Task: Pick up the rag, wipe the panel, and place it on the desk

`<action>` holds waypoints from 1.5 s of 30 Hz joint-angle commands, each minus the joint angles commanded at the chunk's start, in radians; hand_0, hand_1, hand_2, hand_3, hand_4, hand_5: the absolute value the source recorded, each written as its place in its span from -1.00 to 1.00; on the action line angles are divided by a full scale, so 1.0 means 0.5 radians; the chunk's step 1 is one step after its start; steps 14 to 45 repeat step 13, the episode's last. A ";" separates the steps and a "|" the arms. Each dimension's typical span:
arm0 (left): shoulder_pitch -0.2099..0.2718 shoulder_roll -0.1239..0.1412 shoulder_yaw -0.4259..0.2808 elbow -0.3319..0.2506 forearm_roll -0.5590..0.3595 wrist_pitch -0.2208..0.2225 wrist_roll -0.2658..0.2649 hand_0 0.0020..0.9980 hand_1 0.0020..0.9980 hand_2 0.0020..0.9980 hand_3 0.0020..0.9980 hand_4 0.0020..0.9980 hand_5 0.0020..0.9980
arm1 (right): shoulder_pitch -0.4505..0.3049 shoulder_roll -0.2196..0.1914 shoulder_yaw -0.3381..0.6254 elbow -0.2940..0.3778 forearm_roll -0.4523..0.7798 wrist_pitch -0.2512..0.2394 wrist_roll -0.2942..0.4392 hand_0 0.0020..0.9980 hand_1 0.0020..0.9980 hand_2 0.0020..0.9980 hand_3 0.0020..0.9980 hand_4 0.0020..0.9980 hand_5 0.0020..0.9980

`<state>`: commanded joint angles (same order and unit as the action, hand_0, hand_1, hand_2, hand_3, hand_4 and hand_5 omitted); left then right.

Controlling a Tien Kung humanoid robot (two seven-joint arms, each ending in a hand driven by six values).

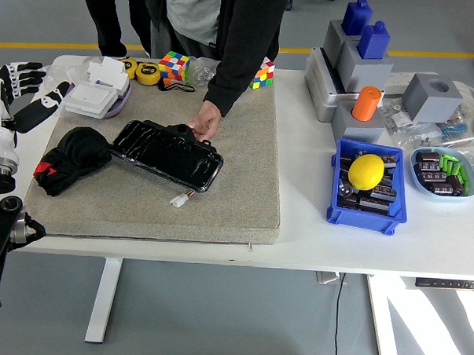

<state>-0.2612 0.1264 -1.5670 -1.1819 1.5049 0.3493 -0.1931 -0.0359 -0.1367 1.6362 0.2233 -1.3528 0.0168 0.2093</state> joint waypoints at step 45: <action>0.051 -0.027 -0.044 -0.034 0.000 -0.001 -0.005 0.12 0.23 0.18 0.18 0.83 -0.52 | -0.028 0.011 0.022 0.005 -0.018 -0.003 -0.001 0.18 0.14 -0.03 0.05 0.82 -0.25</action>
